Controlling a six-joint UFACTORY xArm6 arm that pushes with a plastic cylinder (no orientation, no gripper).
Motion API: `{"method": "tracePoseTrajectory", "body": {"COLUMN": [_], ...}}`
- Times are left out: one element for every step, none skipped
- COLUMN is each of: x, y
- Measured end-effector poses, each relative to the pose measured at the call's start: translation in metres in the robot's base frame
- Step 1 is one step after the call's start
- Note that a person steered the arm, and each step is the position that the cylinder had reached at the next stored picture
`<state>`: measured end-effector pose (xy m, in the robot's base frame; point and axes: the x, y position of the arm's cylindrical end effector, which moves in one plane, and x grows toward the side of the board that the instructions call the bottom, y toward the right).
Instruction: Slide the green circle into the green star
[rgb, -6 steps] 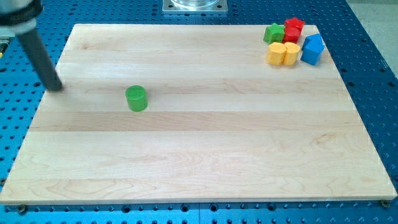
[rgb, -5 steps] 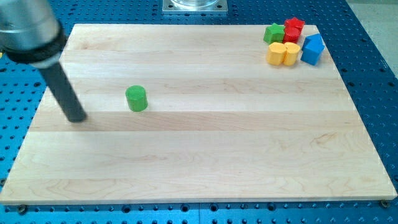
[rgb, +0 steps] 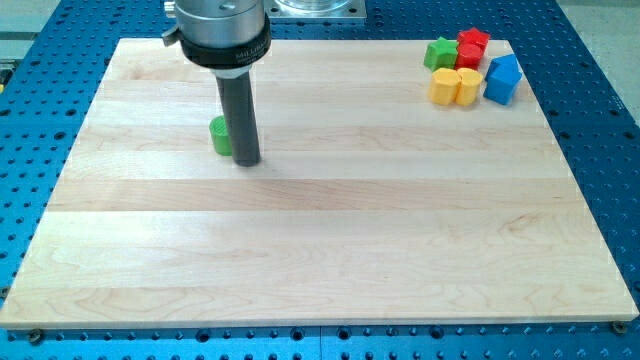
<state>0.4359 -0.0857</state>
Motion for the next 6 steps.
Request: {"method": "tracePoseTrajectory", "body": {"x": [0.018, 0.012, -0.012, -0.040, -0.060, -0.070], "y": [-0.024, -0.085, -0.051, 0.023, 0.093, 0.111]}}
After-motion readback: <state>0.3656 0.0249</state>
